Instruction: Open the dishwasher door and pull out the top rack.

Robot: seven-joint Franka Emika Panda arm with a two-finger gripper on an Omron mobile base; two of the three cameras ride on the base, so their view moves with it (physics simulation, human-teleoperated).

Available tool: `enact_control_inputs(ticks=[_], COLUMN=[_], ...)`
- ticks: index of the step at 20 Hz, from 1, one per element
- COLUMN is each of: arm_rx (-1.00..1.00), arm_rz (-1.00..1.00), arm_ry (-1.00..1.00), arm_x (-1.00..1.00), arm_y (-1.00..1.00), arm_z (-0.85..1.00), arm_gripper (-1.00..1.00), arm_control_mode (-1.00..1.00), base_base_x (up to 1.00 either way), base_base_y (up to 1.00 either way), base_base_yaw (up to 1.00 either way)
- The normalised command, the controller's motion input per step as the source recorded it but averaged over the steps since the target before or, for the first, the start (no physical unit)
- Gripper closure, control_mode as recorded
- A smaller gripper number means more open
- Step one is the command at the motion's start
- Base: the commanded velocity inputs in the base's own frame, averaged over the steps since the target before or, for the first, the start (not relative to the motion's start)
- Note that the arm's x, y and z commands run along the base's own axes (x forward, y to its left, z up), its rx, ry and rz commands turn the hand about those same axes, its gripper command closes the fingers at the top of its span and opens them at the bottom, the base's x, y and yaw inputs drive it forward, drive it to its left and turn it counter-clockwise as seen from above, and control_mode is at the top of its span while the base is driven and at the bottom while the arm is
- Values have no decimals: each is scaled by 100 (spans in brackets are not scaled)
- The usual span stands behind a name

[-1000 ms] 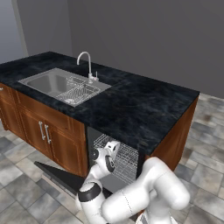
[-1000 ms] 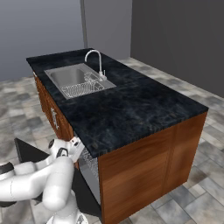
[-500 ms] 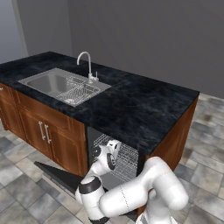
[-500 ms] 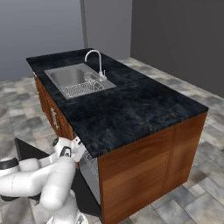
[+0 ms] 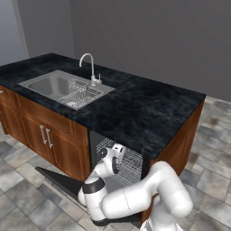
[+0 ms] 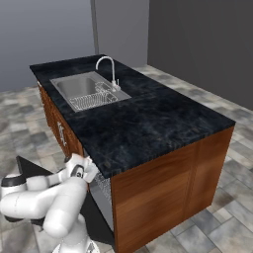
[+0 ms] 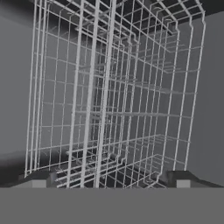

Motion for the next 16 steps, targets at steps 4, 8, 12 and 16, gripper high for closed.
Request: enact_control_inputs(ticks=[4,8,12,16], arm_rx=[-1,0,0,0], arm_rz=[0,0,0,0], arm_ry=[0,0,1,1], arm_x=[15,12,14,10], arm_y=[0,0,0,0], arm_z=[-39,-46,-53,-60], arm_gripper=[-100,-100,-100,-100], arm_control_mode=[-100,-100,-100,-100], base_base_x=[0,0,0,0], base_base_y=[0,0,0,0], base_base_yaw=[0,0,0,0])
